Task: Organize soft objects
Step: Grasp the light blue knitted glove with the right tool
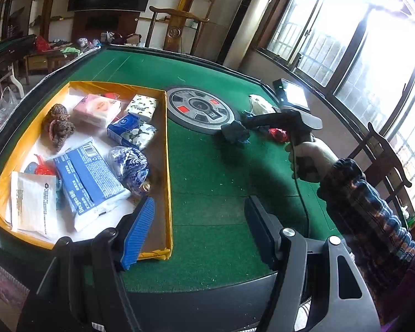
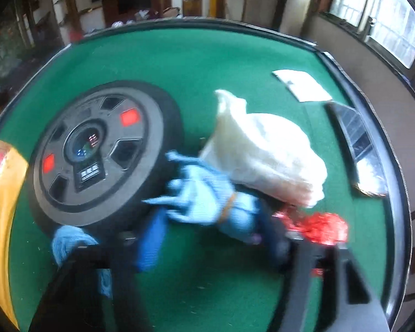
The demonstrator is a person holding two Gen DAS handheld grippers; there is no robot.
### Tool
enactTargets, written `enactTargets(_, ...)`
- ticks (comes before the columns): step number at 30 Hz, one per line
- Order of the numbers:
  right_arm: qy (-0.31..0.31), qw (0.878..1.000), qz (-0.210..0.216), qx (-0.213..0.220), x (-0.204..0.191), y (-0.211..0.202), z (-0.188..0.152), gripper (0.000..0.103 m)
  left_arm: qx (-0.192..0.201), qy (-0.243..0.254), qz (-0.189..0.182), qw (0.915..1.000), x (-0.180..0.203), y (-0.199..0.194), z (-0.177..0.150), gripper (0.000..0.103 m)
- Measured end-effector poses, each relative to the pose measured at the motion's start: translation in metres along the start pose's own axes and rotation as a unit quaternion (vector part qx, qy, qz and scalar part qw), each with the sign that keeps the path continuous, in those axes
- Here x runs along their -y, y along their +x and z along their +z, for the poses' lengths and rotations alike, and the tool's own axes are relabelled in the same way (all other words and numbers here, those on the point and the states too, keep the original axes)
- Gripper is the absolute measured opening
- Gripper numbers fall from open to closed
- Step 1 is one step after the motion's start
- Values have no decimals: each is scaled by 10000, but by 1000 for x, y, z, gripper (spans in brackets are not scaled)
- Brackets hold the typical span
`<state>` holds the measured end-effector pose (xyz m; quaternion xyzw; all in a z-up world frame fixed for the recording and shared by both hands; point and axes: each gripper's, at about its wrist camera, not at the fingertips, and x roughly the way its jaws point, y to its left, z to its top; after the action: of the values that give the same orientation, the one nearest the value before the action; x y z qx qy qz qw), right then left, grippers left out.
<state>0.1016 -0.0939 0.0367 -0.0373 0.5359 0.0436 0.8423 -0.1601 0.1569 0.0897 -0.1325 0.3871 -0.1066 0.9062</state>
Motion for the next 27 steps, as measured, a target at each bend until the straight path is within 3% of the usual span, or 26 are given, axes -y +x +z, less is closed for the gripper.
enactTargets(3,377,9984,410,139,20,-17,-8,33,-34,-37,3,10000,0,6,5,67)
enactTargets(7,631,9917,999,506,40,-50,-30,32,-54,-30,88,9999,4,9,9,67)
enactTargets(14,856,9618,2393,1021,53,-88,-76,32,-80,-133,263,9995,4,12,14,67)
enactTargets(22,1119,9422,3062,774,64,-67,-97,32,-148,32,384,9991,34,37,35,67)
enactTargets(27,1044,9411,3107,828,62,-72,-102,32,-273,120,371,9989,55,67,54,67)
